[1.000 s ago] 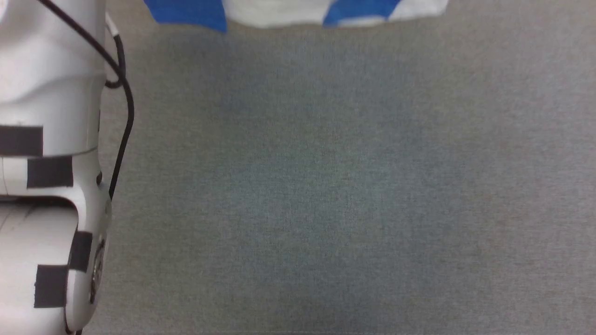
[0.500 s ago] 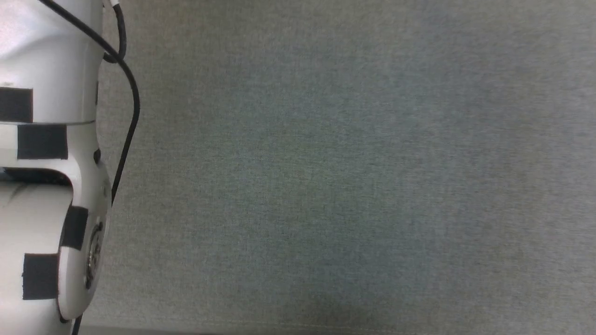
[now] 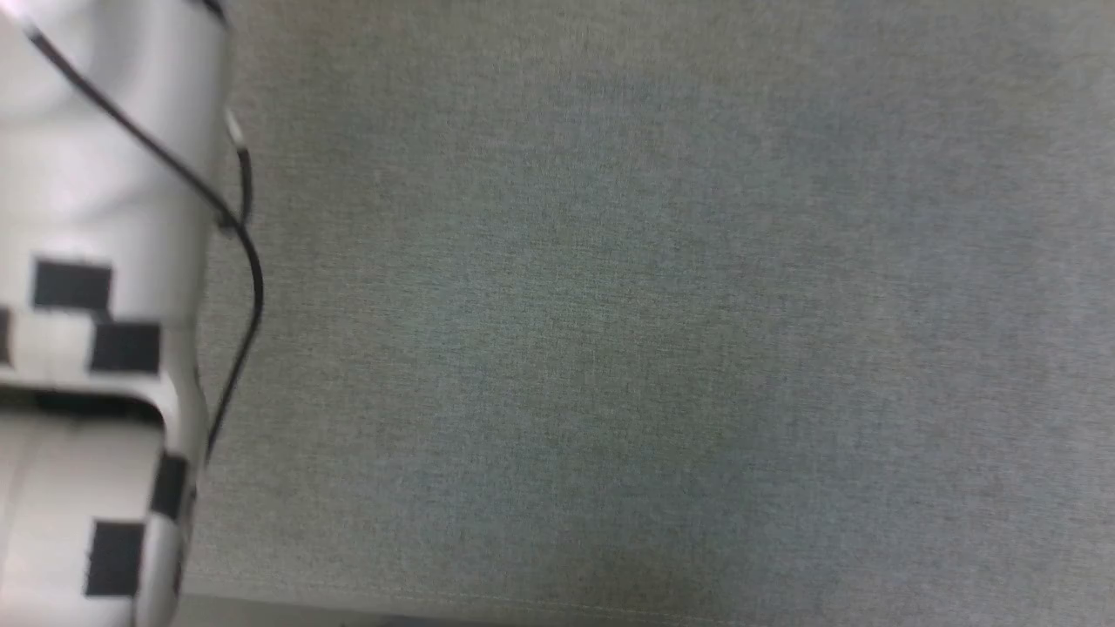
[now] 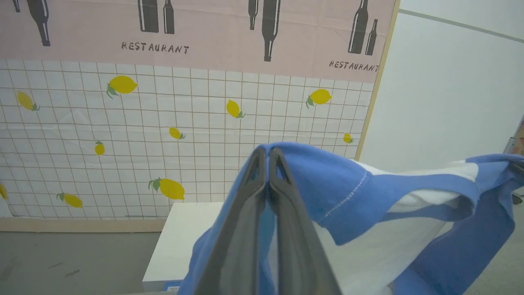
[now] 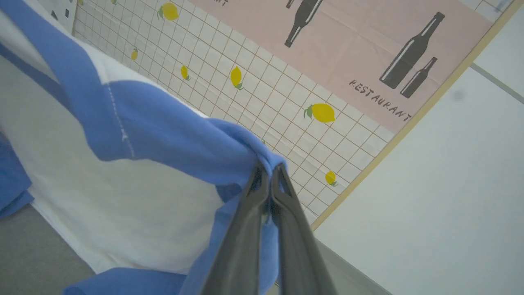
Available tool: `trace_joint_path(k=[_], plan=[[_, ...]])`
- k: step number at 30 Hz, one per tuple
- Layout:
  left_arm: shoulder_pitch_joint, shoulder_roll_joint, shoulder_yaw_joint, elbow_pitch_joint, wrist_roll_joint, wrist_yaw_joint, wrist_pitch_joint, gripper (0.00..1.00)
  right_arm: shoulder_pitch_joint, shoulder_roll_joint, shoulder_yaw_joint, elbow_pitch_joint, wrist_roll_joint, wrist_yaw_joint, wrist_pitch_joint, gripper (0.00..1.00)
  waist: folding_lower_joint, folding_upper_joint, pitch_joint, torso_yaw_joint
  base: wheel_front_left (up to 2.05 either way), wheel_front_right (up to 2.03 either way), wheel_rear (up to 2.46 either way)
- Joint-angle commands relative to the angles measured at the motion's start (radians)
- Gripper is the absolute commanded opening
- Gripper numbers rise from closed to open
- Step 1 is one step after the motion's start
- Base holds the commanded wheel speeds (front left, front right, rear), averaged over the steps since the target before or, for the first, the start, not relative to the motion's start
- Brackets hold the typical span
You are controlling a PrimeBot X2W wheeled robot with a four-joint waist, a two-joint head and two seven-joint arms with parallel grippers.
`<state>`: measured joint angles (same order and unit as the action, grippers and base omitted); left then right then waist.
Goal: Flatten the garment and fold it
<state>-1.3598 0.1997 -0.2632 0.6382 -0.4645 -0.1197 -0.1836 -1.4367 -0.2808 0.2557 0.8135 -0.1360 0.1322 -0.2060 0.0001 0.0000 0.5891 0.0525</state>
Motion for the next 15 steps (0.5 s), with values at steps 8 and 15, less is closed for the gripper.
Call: trace_joint_path(k=[8,15], plan=[[0.348,0.045,-0.055,-0.21,-0.059,-0.002,0.048,0.0,0.329,-0.118,0.009,-0.28,0.205,-0.002,0.085,0.0,-0.0001,0.0,-0.126,-0.007,0.0,0.0,0.0],[0.685,0.088,-0.088,-0.469,-0.047,0.089,0.104,0.0,0.704,-0.109,-0.088,-0.599,0.279,-0.002,0.206,0.0,-0.0001,0.0,-0.222,-0.017,0.0,0.0,0.0]])
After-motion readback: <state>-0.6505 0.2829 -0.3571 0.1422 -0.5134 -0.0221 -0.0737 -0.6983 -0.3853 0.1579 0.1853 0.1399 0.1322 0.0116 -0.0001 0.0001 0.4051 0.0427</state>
